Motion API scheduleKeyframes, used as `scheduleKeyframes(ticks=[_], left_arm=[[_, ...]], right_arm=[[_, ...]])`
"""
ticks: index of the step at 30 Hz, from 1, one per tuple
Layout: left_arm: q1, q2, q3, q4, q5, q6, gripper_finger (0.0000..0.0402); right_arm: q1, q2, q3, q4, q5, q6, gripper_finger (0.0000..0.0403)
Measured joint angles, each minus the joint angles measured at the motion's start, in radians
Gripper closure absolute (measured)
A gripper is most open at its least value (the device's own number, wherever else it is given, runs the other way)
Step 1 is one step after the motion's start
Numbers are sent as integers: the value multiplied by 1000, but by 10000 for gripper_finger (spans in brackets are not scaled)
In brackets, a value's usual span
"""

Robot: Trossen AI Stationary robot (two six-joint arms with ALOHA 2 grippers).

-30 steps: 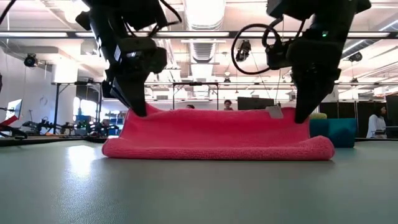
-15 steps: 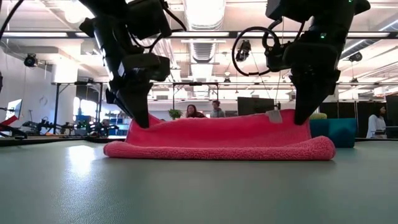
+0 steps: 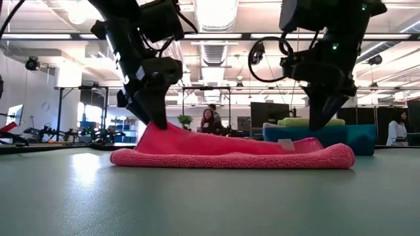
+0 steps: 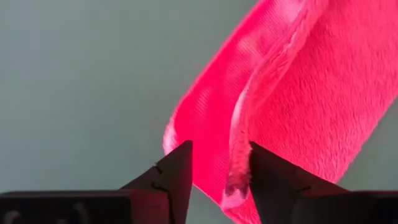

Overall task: Fold microfiber towels
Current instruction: Fold the pink microfiber cloth

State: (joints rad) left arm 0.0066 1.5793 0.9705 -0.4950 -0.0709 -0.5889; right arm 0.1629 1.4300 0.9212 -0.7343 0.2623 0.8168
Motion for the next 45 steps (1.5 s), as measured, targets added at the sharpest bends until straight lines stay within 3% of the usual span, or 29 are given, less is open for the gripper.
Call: scheduleKeyframes(ticks=[5,10,14,22,31,45], left_arm=[[40,-11,29,-44,-1,5,250],[61,-34,107,-200,4,103,244],[35,-58,119,-178,116,109,248],[-54,-12,28,24,159,157,295],[-42,75,2,43,87,212,395],[68,176,5,55,64,397,401]], right_arm=[[-11,-8,31,-118,-4,-21,270],[-14,-29,98,-232,-7,-74,249],[-13,-57,132,-243,-8,-112,247],[-10,-140,121,-253,-8,-110,267],[-11,-147,110,-248,-7,-110,287],[-11,-144,101,-248,-6,-56,290]])
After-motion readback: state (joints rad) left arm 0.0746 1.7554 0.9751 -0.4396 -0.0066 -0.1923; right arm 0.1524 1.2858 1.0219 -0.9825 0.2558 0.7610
